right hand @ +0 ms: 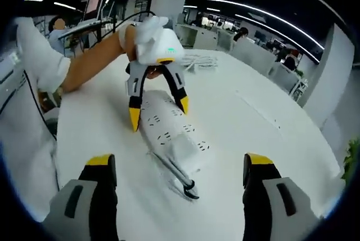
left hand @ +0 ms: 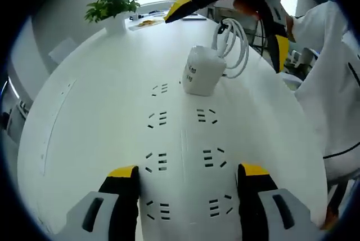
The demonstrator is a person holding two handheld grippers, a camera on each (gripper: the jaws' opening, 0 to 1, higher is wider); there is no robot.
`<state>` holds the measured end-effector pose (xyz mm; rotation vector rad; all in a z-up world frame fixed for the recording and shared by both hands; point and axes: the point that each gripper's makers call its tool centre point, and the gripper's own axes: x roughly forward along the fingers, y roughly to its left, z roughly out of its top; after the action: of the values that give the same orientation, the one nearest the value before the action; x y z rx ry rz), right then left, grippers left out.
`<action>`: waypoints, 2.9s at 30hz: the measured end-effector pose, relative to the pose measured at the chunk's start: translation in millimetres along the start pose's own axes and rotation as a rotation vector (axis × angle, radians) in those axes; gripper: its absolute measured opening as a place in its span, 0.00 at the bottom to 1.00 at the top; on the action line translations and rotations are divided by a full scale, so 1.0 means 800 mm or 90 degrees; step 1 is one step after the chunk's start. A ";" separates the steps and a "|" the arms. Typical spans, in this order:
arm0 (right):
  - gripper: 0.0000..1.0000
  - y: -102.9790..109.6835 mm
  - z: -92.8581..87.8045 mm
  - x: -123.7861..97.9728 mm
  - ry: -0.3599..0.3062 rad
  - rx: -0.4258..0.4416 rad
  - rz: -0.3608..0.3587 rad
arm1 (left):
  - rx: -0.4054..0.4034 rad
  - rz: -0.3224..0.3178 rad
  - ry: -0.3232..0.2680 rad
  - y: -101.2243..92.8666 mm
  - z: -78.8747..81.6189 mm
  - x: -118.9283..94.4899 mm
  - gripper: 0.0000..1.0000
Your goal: Straighten the power strip on the desk, plug the charger into it
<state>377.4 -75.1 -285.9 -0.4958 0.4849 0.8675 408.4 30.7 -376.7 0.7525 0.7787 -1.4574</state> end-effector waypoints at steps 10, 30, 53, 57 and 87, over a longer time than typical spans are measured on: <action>0.97 -0.008 0.000 -0.001 -0.051 0.052 -0.019 | -0.019 0.008 -0.043 0.009 0.004 0.002 0.74; 0.97 -0.003 0.006 -0.006 -0.124 0.102 -0.004 | -0.183 0.144 -0.223 -0.017 0.033 -0.071 0.96; 0.97 0.018 0.015 -0.058 -0.232 0.184 -0.020 | -0.400 0.333 -0.320 -0.104 -0.013 -0.139 0.96; 0.97 0.027 0.016 -0.074 -0.242 0.172 -0.030 | -0.409 0.351 -0.315 -0.128 -0.013 -0.142 0.96; 0.90 0.075 -0.078 -0.158 -0.130 0.206 -0.155 | -0.471 0.484 -0.287 -0.257 -0.066 -0.181 0.96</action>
<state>246.5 -153.2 -273.5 -0.1616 0.3590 0.5840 206.5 158.5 -281.1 0.0929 0.5252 -0.5344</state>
